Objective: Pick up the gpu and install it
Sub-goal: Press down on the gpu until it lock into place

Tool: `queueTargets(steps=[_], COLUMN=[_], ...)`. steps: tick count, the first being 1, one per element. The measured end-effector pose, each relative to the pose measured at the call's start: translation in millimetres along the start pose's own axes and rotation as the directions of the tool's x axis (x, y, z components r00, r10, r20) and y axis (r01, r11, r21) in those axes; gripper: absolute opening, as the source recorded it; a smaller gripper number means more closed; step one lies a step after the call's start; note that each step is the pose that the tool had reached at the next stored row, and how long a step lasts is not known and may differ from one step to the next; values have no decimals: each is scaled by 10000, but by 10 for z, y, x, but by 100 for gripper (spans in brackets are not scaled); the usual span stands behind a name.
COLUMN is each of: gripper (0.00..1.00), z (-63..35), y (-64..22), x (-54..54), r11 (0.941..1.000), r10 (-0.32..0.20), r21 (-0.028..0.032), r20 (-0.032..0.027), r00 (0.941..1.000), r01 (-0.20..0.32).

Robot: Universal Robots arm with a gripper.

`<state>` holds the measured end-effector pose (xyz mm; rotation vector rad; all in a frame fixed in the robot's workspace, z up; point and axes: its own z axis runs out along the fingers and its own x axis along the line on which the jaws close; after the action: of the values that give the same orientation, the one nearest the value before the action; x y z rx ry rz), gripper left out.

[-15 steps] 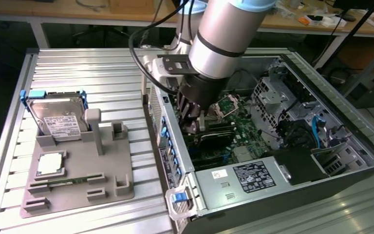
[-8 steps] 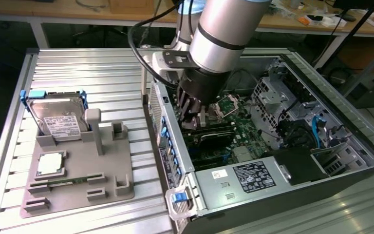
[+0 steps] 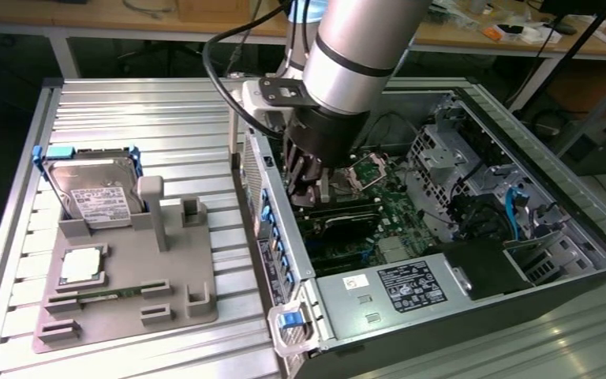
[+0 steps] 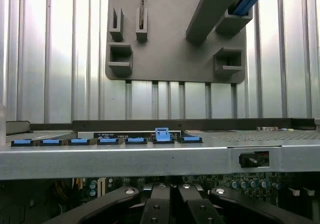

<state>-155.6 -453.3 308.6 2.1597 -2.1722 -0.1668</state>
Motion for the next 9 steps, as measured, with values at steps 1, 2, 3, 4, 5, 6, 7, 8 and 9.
queueTargets(steps=[1, 2, 3, 4, 5, 6, 7, 8, 9], gripper=[11, 11, 11, 11, 11, 11, 11, 11, 11], z=[2, 7, 15, 22, 30, 38, 48, 56, 56], y=[0, -2, -2, -3, -4, -5, -6, -8, -11], x=[-5, -6, -7, -7, -8, -8, -8, -10, -11], r11=[10000, 10000, 10000, 10000, 10000, 10000, 10000, 10000, 10000], r10=[2, -1, -2, -3, -3, -3, -5, -8, -9], r21=[-1, -1, -1, -2, -3, -7, -6, 8, 35], r20=[0, 5, 16, 28, 32, 34, 46, 63, 66], r00=[10000, 10000, 10000, 10000, 10000, 10000, 10000, 10000, 10000], r01=[-2, 1, 2, 3, 3, 3, 5, 8, 9])
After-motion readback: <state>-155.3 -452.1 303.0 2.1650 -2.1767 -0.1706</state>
